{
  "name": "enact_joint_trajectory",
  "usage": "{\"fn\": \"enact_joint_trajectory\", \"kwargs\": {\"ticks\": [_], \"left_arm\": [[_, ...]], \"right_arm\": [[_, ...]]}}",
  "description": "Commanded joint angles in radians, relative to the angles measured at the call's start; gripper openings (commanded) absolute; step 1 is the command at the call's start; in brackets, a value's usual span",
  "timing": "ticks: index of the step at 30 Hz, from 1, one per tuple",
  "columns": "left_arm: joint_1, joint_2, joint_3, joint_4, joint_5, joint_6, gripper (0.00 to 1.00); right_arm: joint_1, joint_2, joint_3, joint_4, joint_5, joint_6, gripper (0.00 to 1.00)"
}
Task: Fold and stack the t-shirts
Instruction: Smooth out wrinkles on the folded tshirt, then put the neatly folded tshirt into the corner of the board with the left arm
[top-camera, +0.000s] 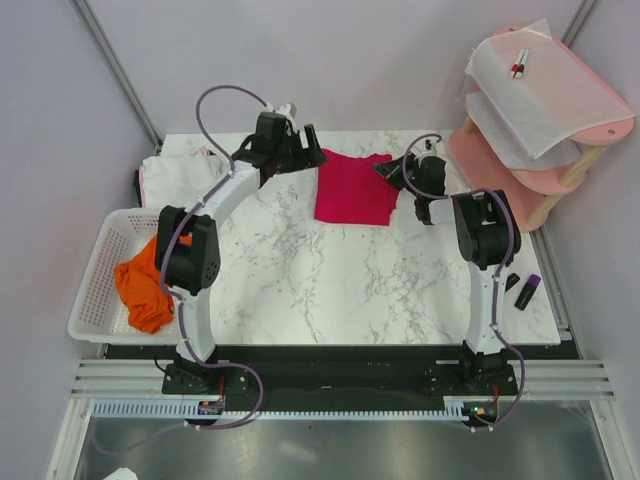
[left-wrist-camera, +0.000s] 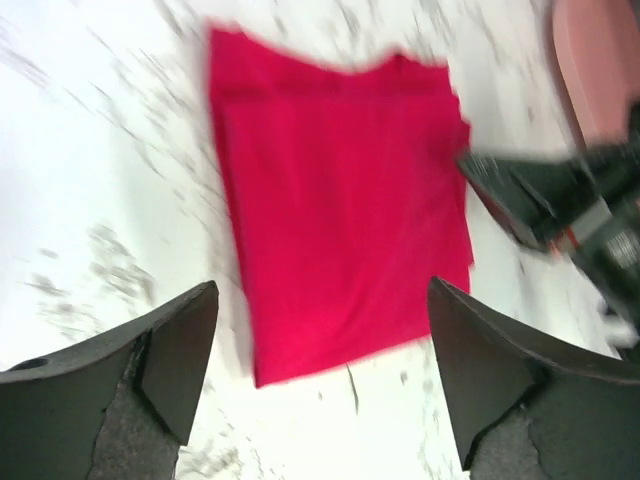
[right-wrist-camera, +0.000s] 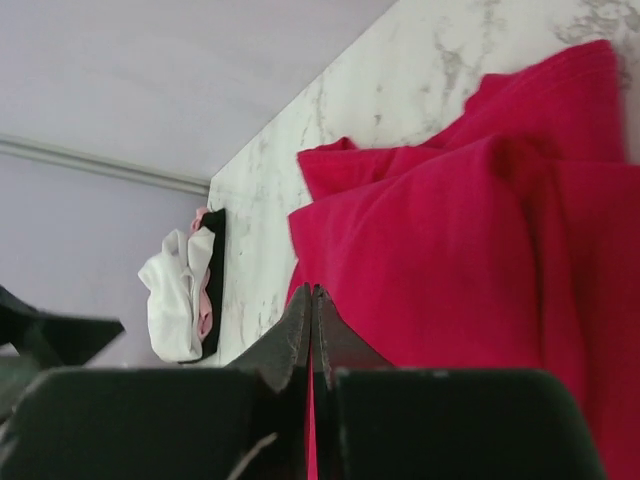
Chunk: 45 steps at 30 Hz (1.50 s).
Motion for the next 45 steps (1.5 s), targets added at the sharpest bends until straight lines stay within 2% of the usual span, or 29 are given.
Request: {"fn": "enact_joint_trajectory", "kwargs": {"ticks": [1,2,4,8,11,14,20,30,45], "left_arm": [[0.003,0.036,0.181,-0.387,-0.387,0.157,0.94],[0.003,0.061,0.262,-0.436,-0.495,0.162,0.97],[0.003,0.145,0.342,-0.578,-0.612,0.164,1.0],[0.003,0.271,0.544,-0.784,-0.894,0.141,1.0],[0.003,0.322,0.575,-0.869,-1.066,0.124,1.0],[0.009,0.363,0.574,-0.926,-1.166,0.096,1.0],[0.065,0.402,0.533,-0.98,-1.174,0.021,1.0],[0.15,0.4,0.465,-0.975,-1.225,0.006,1.0],[0.182,0.474,0.486,-0.852,-1.187,0.136,1.0]], "right_arm": [[0.026,-0.221,-0.122,-0.085,-0.022,-0.123,0.0],[0.031,-0.244,-0.152,-0.094,-0.022,-0.131,0.0],[0.045,-0.303,-0.239,-0.094,-0.037,-0.134,0.0],[0.052,-0.375,-0.334,-0.134,-0.068,-0.16,0.0],[0.057,-0.422,-0.388,-0.169,-0.077,-0.185,0.0],[0.063,-0.456,-0.426,-0.183,-0.085,-0.197,0.0],[0.068,-0.441,-0.46,-0.18,-0.133,-0.191,0.0],[0.069,-0.372,-0.471,-0.088,-0.189,-0.122,0.0],[0.075,-0.364,-0.474,-0.045,-0.217,-0.085,0.0]]}}
